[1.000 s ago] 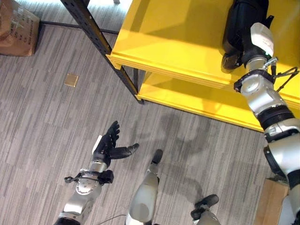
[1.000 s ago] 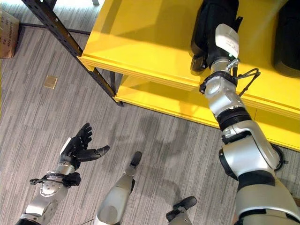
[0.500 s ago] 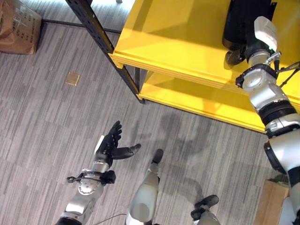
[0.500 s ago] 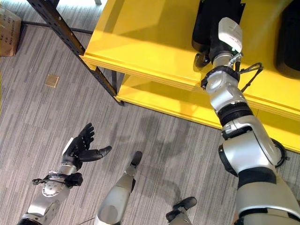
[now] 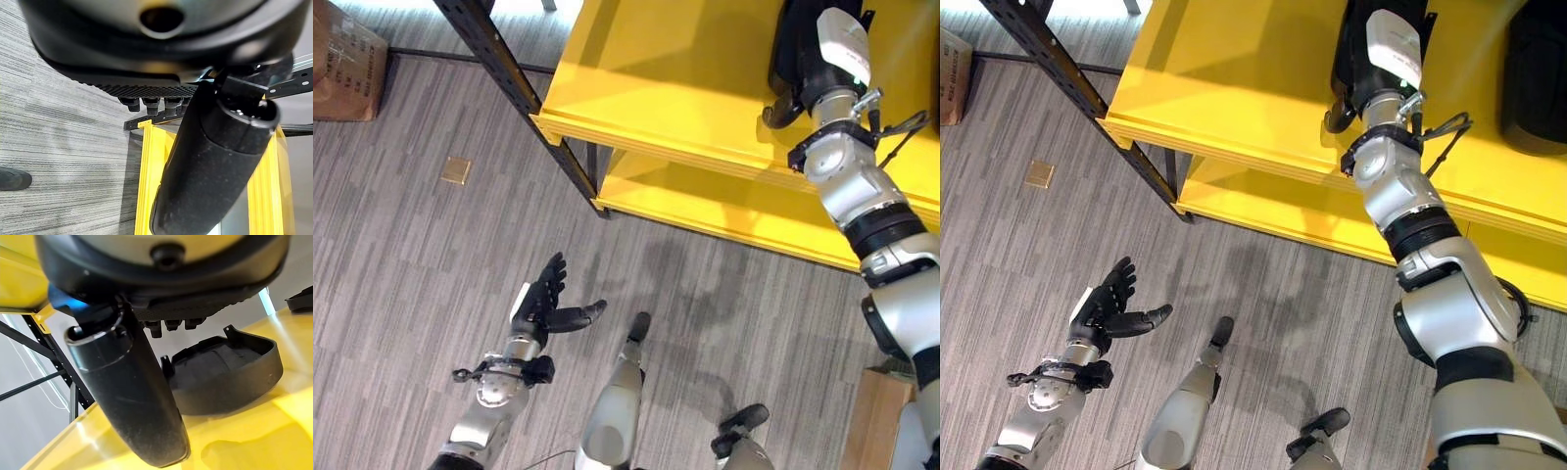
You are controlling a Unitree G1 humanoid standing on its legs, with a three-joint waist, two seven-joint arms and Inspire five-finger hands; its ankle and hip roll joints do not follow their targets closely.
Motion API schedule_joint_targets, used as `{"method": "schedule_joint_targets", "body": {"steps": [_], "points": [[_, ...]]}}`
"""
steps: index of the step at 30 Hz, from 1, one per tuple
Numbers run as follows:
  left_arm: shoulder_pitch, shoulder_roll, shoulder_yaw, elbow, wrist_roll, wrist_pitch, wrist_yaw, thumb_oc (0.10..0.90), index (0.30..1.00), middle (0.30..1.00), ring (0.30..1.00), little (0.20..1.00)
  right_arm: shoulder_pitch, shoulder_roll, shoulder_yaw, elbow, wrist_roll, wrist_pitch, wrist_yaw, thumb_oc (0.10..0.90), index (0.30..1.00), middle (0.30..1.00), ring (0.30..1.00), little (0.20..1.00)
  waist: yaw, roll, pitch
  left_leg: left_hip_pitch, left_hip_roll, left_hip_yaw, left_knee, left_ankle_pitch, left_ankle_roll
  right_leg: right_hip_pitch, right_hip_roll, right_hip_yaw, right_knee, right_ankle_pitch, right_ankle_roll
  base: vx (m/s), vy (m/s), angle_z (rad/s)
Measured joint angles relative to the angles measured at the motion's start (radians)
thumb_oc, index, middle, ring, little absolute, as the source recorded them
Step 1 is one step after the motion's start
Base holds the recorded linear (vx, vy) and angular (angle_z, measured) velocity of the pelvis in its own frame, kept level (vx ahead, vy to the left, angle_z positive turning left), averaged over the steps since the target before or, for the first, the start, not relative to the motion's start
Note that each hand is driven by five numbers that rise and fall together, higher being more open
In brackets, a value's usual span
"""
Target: Move parts from the plastic box to the shelf.
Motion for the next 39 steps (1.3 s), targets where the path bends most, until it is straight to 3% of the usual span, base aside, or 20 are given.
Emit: {"method": "schedule_joint_targets", "body": {"steps": [11,23,29,34,36,38,39], "points": [[0.0,0.0,0.006,0.001,0.0,0.0,0.016,0.9,1.0,1.0,1.0,1.0,0.022,-0.006,-0.022,-0.222,-0.033,0.013,0.001,0.9,1.0,1.0,1.0,1.0,-0.022,-0.001,0.0,0.021,0.015,0.022,0.001,0.0,0.0,-0.003,0.005,0.027,0.005,0.005,0.001,-0.02,-0.001,-0.06],[0.008,-0.003,0.013,0.004,0.003,0.007,0.016,0.9,1.0,1.0,1.0,1.0,0.289,-0.016,-0.136,-0.558,-0.139,0.01,0.013,0.9,1.0,1.0,1.0,1.0,-0.064,-0.02,-0.006,0.073,0.04,0.07,0.0,-0.003,0.002,0.005,0.015,0.091,-0.002,0.016,-0.013,-0.02,-0.007,-0.13],[0.045,-0.024,0.066,0.013,0.005,0.034,0.012,0.9,1.0,1.0,1.0,1.0,0.512,0.021,-0.208,-0.732,-0.137,-0.025,0.052,0.9,1.0,1.0,1.0,1.0,-0.119,-0.055,-0.023,0.153,0.067,0.139,-0.03,-0.005,0.001,0.022,0.031,0.157,-0.03,0.039,-0.021,0.01,-0.032,-0.36],[0.115,-0.049,0.099,0.027,0.015,0.049,-0.009,0.9,1.0,1.0,1.0,1.0,0.728,0.076,-0.259,-0.818,-0.118,-0.057,0.094,0.9,1.0,1.0,1.0,1.0,-0.187,-0.097,-0.087,0.252,0.12,0.227,-0.091,-0.009,-0.011,0.025,0.076,0.247,-0.068,0.049,-0.031,0.04,-0.055,-0.54],[0.143,-0.073,0.101,0.033,0.024,0.051,-0.012,0.9,1.0,1.0,1.0,1.0,0.793,0.081,-0.263,-0.849,-0.115,-0.072,0.109,0.9,1.0,1.0,1.0,1.0,-0.208,-0.095,-0.112,0.283,0.132,0.252,-0.111,-0.007,-0.015,0.031,0.088,0.271,-0.081,0.052,-0.035,0.03,-0.045,-0.41],[0.155,-0.119,0.108,0.034,0.035,0.054,-0.02,0.9,1.0,1.0,1.0,1.0,0.849,0.085,-0.279,-0.858,-0.114,-0.086,0.119,0.9,1.0,1.0,1.0,1.0,-0.25,-0.073,-0.136,0.316,0.155,0.271,-0.131,-0.005,-0.023,0.044,0.111,0.28,-0.093,0.053,-0.038,0.05,-0.086,-0.29],[0.16,-0.134,0.11,0.034,0.046,0.054,-0.024,0.9,1.0,1.0,1.0,1.0,0.878,0.093,-0.291,-0.867,-0.113,-0.091,0.121,0.9,1.0,1.0,1.0,1.0,-0.252,-0.068,-0.148,0.325,0.159,0.276,-0.139,-0.003,-0.025,0.043,0.118,0.295,-0.095,0.052,-0.038,0.03,-0.046,-0.34]]}}
